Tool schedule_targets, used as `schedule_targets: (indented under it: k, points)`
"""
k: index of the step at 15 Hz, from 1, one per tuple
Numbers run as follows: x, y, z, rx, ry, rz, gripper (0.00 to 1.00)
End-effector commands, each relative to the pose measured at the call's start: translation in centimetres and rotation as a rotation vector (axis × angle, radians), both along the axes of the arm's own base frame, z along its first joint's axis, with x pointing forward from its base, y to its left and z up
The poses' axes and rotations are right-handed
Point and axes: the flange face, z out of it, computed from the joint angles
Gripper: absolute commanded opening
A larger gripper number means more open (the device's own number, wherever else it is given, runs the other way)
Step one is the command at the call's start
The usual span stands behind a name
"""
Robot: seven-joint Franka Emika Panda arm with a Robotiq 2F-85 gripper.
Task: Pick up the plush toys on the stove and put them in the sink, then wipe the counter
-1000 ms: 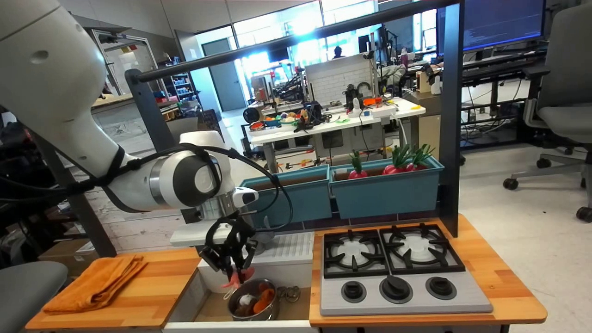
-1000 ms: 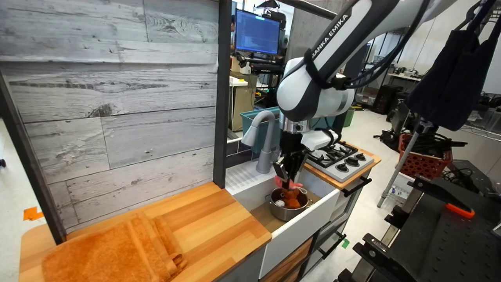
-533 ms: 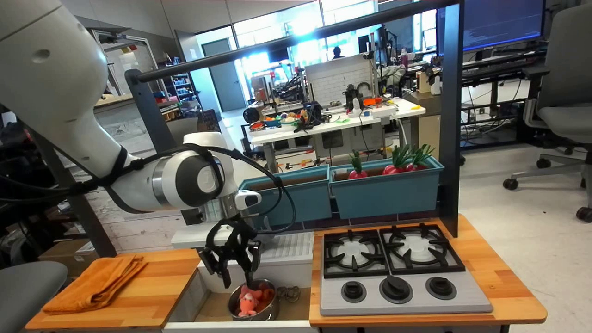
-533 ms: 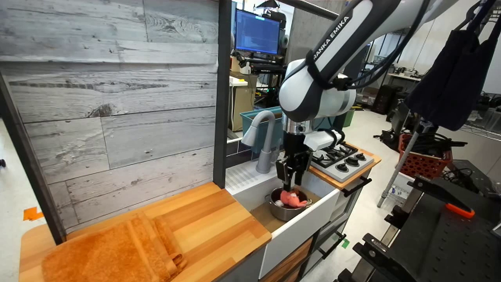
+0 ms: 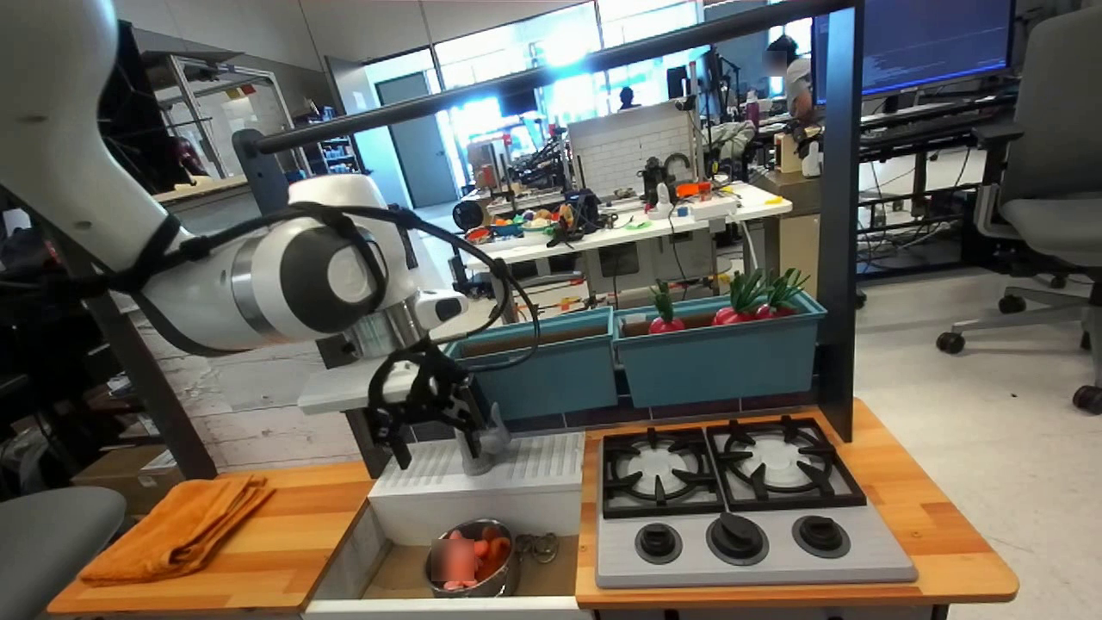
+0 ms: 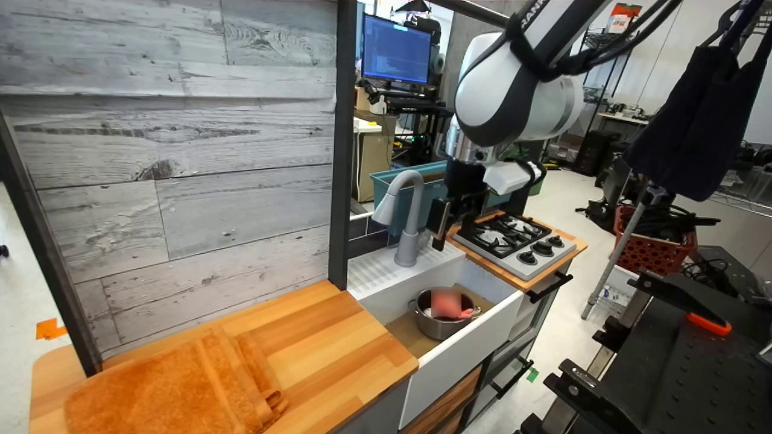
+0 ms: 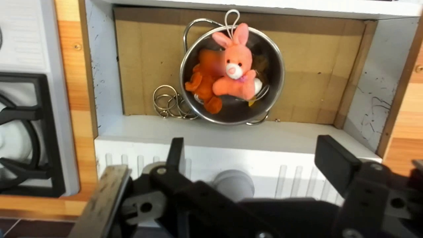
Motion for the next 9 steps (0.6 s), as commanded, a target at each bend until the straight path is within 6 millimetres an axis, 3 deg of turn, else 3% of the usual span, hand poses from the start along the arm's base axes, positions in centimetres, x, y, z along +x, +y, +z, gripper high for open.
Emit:
schedule_targets:
  k: [1,5,6,9]
  points:
    - [-3.5,0.2,5.8,-0.002,-0.043,0.054,1.0]
    - [-5.4,2.2,10.1,0.105,-0.111,0.196,1.0]
    - [-3.4,1.6,8.1,0.054,-0.075,0.132,1.0]
    - [-4.7,2.4,9.9,0.093,-0.089,0.181,1.0]
